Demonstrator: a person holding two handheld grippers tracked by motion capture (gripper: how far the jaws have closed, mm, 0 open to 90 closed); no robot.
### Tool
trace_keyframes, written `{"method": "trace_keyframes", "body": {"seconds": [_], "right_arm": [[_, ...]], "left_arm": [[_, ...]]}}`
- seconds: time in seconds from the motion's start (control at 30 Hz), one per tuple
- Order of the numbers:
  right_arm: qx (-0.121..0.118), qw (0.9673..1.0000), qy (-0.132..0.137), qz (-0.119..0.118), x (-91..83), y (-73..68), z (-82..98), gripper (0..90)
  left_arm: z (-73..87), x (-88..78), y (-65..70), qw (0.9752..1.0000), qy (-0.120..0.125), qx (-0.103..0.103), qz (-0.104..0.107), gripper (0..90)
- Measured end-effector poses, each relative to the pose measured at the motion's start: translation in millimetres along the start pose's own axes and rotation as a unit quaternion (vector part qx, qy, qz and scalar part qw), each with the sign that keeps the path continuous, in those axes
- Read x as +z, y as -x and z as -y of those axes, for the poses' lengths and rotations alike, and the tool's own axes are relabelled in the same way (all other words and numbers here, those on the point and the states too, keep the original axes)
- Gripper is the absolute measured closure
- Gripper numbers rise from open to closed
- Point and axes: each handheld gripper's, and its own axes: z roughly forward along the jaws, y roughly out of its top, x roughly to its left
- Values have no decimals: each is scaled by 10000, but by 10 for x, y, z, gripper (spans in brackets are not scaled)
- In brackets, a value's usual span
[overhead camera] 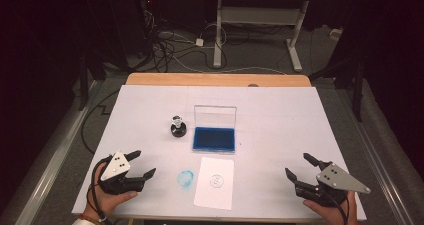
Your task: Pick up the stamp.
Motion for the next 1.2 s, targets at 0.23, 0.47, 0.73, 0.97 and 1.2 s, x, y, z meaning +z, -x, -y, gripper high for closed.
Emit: {"method": "trace_keyframes", "body": {"seconds": [0.23,0.47,0.73,0.97,1.2], "right_arm": [[-103,9996,-222,-132,56,-30,-16,313],[-234,9988,-332,-271,75,-87,-58,346],[-382,9983,-334,-291,109,-159,-112,345],[-406,9982,-315,-297,105,-164,-116,350],[-417,9985,-270,-228,107,-180,-121,223]], "left_arm": [[12,12,7,9999,-115,-41,17,243],[26,-40,-12,9998,-150,-106,18,256],[-83,-85,-39,9999,-7,-93,63,255],[-220,21,-161,9995,-273,-71,124,252],[-427,93,-250,9997,-144,-87,162,250]]}}
